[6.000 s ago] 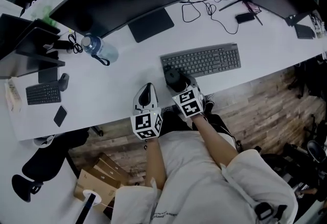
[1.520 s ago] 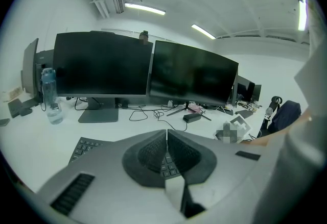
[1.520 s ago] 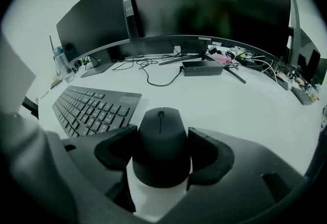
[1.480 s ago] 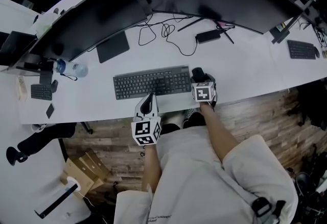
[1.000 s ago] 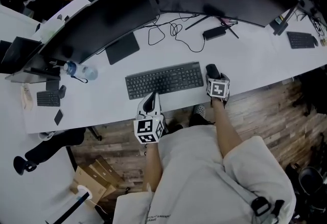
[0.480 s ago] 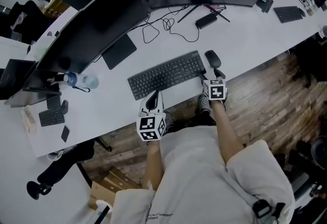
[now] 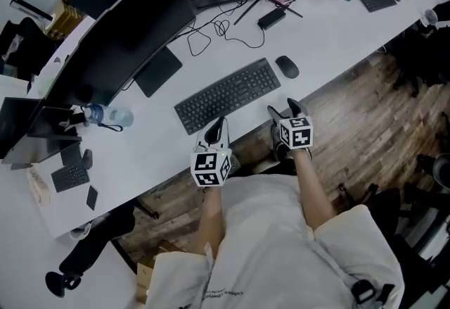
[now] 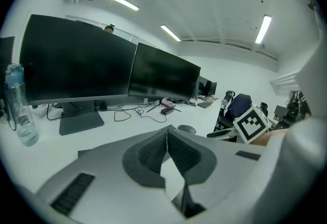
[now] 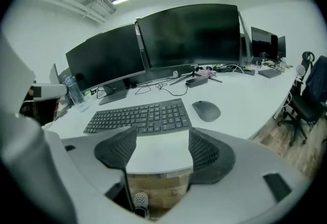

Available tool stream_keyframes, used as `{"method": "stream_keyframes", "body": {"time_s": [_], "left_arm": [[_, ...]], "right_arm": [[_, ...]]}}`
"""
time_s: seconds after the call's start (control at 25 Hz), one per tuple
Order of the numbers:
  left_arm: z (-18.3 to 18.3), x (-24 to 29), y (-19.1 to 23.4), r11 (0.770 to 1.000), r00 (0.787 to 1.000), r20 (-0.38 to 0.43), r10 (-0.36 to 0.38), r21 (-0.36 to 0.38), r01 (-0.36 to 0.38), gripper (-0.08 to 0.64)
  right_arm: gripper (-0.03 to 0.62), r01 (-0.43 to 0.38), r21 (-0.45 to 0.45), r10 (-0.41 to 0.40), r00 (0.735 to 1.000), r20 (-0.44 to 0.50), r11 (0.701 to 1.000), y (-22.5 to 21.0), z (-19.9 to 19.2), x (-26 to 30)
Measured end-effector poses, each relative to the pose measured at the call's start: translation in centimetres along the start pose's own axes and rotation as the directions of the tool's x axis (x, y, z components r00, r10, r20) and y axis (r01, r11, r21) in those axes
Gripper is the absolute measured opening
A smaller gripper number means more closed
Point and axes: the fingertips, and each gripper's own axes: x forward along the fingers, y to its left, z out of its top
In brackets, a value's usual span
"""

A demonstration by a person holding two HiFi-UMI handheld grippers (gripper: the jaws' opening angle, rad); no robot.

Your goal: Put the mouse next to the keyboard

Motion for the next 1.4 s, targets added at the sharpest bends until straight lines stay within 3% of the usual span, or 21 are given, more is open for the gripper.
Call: {"method": "stream_keyframes", "body": {"time_s": [0.12,0.48,0.76,1.4], "left_arm": [[-0.1,-1.0,0.0,0.999,0.999,0.003,-0.038,0.027,0.038,0.025],[-1.3,-3.7,0.3,0.992,0.993,0.004,-0.114,0.054,0.113,0.025],[-2.0,-6.1,1.9,0.989,0.992,0.001,-0.122,0.081,0.122,0.025],[-3.4,-8.2,3.7,0.989,0.992,0.005,-0.123,0.079,0.122,0.025]], "right_arm": [[0.327,0.025,0.037,-0.026,0.999,0.036,0.999,0.9,-0.3,-1.6],[0.325,0.094,0.039,-0.098,0.989,0.115,0.995,4.8,-1.0,-5.4],[0.313,0.096,0.065,-0.106,0.980,0.166,0.993,7.7,-1.2,-6.0],[0.156,0.136,0.048,-0.143,0.968,0.205,0.990,10.1,-1.0,-7.5]]}}
